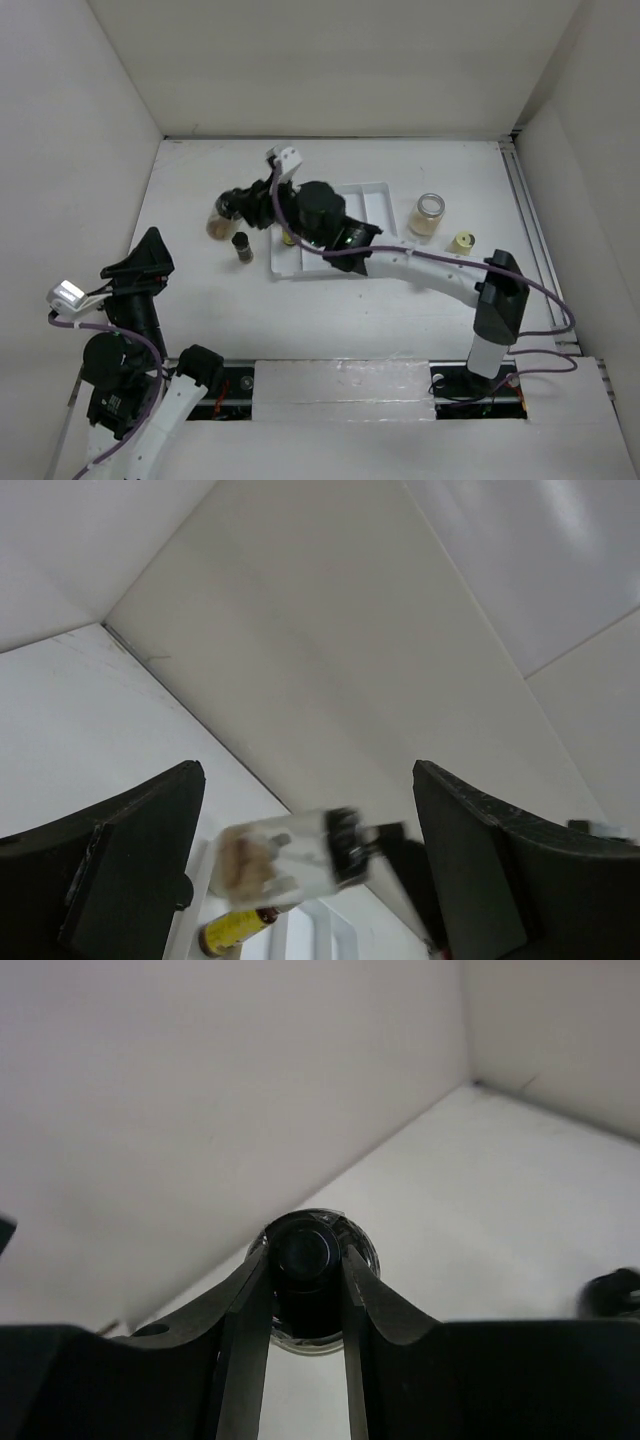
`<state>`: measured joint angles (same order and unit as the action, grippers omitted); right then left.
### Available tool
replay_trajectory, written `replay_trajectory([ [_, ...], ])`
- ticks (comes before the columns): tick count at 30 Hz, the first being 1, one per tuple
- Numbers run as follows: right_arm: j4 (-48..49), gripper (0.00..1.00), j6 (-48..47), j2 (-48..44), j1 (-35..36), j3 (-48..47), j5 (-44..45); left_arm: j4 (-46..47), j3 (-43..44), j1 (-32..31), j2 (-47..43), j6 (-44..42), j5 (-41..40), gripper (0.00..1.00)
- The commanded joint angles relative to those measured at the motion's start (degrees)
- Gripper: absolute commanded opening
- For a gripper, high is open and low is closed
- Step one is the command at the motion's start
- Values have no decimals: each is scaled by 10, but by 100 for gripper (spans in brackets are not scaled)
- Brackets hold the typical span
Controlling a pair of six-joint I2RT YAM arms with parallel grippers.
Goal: Organize the condiment bottles
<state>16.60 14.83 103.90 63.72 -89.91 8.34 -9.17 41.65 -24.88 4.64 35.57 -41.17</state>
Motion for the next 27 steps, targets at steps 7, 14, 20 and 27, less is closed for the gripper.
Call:
replay_trajectory([
  [7,34,29,13,-120,-124,62,89,24,4,3,105,-45,86,79],
  [14,-7,29,7,-113,-194,112,98,-34,54,3,284,-62,157,79],
  [20,-19,29,7,-43,-214,100,105,-70,72,3,377,-69,170,75],
  [27,-19,27,-3,25,-221,65,78,-76,77,3,412,-74,159,75],
])
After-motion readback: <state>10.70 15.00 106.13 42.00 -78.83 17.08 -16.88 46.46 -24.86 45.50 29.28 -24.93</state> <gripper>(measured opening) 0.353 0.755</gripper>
